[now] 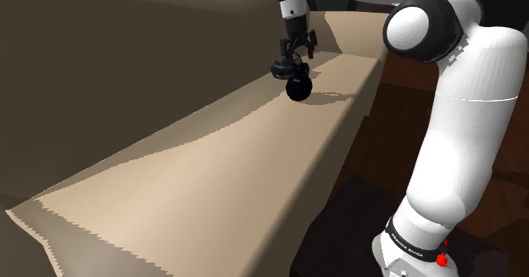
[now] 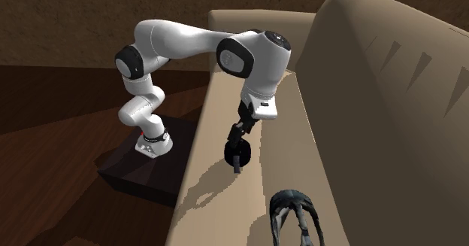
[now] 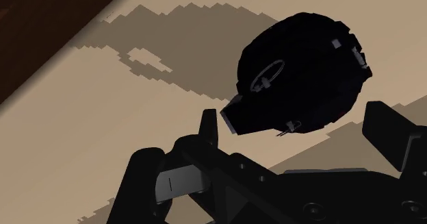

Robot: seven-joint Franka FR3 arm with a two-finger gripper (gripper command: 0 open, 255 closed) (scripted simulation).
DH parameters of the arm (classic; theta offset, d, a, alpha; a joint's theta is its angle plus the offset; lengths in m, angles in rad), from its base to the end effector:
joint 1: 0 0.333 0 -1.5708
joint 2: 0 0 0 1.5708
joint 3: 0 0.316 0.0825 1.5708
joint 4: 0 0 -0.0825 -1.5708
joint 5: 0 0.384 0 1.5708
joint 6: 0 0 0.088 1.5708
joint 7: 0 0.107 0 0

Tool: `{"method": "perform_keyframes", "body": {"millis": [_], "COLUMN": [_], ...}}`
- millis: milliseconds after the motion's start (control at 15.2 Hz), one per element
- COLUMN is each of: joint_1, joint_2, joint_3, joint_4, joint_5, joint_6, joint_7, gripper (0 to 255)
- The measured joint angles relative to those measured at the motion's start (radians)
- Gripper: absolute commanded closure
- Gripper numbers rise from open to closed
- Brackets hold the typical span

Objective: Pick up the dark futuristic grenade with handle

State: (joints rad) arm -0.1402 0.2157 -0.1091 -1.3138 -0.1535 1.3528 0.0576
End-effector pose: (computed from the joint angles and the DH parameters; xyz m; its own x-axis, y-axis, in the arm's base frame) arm 0.5748 -0.1578 0.6041 0.9299 -0.3309 -0.1608 -0.3008 -0.9355 0.1853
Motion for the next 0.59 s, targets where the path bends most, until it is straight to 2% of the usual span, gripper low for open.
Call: {"method": "perform_keyframes", "body": {"millis": [198, 264, 594], "joint_1": [0.000, 0.000, 0.001], "joint_2": [-0.013, -0.015, -0.017], "joint_3": [0.000, 0.001, 0.002], "joint_4": [-0.059, -0.064, -0.058], "joint_5": [0.000, 0.000, 0.001], "joint_6": [0.045, 0.049, 0.052], "joint_7": [0.008, 0.008, 0.009], "gripper": [0, 255, 255]}}
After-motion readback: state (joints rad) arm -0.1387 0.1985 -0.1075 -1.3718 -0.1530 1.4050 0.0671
